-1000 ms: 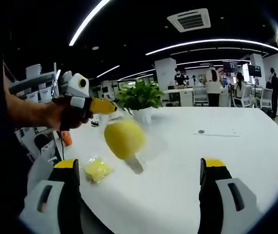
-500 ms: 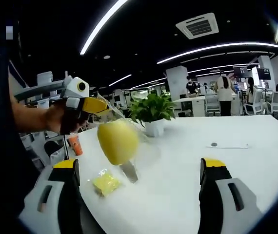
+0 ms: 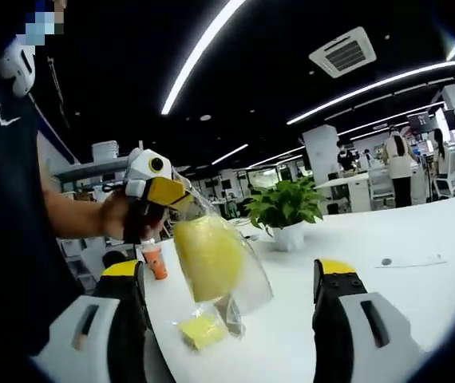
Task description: Compare the silicone blocks by pressing each to a similar depth, holding the contact briefly, and releasing to observe deformation and rebound differences across the visible hardness samples.
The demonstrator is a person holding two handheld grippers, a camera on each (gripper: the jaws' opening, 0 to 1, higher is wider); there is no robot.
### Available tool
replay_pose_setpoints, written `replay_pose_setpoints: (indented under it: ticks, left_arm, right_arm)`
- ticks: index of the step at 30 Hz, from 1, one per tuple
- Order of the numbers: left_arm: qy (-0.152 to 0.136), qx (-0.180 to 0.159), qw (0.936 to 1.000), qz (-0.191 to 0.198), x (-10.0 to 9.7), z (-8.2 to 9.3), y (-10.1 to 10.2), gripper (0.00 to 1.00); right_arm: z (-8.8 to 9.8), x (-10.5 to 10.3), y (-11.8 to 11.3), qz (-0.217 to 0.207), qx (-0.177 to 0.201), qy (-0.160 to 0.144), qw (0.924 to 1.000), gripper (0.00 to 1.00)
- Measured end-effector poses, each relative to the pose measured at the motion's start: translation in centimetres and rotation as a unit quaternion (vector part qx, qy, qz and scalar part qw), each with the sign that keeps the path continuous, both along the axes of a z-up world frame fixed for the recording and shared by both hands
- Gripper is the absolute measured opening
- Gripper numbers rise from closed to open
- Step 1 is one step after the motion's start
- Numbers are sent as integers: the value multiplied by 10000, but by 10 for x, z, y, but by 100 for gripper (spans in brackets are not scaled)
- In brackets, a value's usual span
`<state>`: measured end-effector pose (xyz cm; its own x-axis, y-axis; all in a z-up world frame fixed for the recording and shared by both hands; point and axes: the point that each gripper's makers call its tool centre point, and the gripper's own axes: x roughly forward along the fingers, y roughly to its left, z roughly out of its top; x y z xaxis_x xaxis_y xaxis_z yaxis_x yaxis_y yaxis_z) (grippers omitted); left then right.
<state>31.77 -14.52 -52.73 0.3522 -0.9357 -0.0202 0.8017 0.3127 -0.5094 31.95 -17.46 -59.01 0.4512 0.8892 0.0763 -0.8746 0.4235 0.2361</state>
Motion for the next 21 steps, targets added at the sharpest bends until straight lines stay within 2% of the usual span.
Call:
replay_pose_setpoints:
  ticks: [3,5,8,14,21]
  left_arm:
    - [8,-44,10000,-44,-4,2,-5,0]
    - [12,-88,9999,-67,-6,4,-6,0]
    - [54,-156,9998,-86,-7,6,-8,0]
    - [126,-253,9995,-126,-8,8,-10,0]
    - [113,-327,9993,-121,-8,11,-11,0]
  right_arm:
    - [-2,-2,6,47,52,-7,10000,72]
    - [0,-6,11,240,252,111,9993,67]
    - [0,-8,12,281,198,53,9994,59]
    - [11,-9,9,318,559,69,9979,42]
    - [18,-10,13,425,721,76,9965,34]
